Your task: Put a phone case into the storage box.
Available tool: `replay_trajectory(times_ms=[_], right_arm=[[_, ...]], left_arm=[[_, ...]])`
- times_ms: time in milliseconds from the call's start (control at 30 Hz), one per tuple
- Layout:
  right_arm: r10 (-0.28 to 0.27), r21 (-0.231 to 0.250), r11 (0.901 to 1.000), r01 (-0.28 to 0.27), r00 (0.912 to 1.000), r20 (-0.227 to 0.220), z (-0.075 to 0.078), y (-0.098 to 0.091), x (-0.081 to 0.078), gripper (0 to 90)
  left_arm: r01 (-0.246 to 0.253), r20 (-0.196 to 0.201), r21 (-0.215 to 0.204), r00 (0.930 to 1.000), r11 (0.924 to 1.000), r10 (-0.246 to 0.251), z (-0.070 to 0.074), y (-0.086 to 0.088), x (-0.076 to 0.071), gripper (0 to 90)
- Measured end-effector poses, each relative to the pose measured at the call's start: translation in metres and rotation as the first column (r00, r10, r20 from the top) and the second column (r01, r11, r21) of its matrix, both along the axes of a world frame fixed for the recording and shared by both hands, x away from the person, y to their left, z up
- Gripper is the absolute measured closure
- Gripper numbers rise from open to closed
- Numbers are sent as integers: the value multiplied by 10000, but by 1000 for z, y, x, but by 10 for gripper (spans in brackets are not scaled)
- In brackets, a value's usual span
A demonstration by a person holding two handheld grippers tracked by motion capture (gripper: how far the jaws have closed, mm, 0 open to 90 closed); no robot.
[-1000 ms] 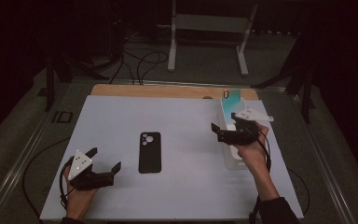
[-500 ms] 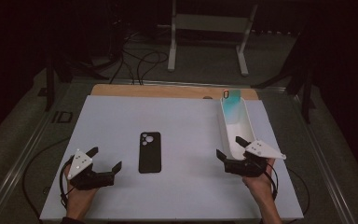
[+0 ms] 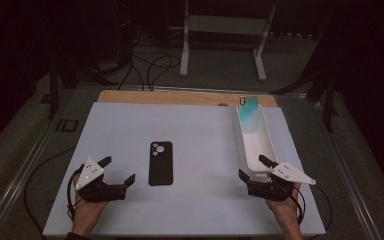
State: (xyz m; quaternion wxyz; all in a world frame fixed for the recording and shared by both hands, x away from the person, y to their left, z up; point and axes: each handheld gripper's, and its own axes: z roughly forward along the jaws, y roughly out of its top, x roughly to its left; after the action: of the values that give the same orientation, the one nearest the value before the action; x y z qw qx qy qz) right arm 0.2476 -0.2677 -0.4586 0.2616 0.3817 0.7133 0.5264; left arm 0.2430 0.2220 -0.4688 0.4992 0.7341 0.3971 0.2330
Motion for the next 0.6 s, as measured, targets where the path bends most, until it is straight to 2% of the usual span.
replay_trajectory(times_ms=[200, 333, 367, 533, 600], right_arm=[[-30, 221, 9998, 30, 10000, -6, 0, -1, 1, 123], [15, 205, 9998, -14, 10000, -18, 0, -1, 1, 123], [34, 200, 9998, -33, 10000, -49, 0, -1, 2, 123], [63, 231, 9997, -61, 10000, -77, -1, -2, 2, 123], [78, 210, 9997, -77, 10000, -47, -1, -1, 2, 124]], left_arm=[[350, -214, 38, 9992, 9994, -349, 6, -11, 8, 0], [534, -340, 203, 9980, 9984, -527, 9, -20, 13, 5], [505, -404, 356, 9980, 9981, -491, 9, -27, 18, 5], [628, -387, 737, 9974, 9953, -601, 8, -48, 25, 125], [877, -424, 765, 9955, 9932, -847, 7, -56, 29, 192]])
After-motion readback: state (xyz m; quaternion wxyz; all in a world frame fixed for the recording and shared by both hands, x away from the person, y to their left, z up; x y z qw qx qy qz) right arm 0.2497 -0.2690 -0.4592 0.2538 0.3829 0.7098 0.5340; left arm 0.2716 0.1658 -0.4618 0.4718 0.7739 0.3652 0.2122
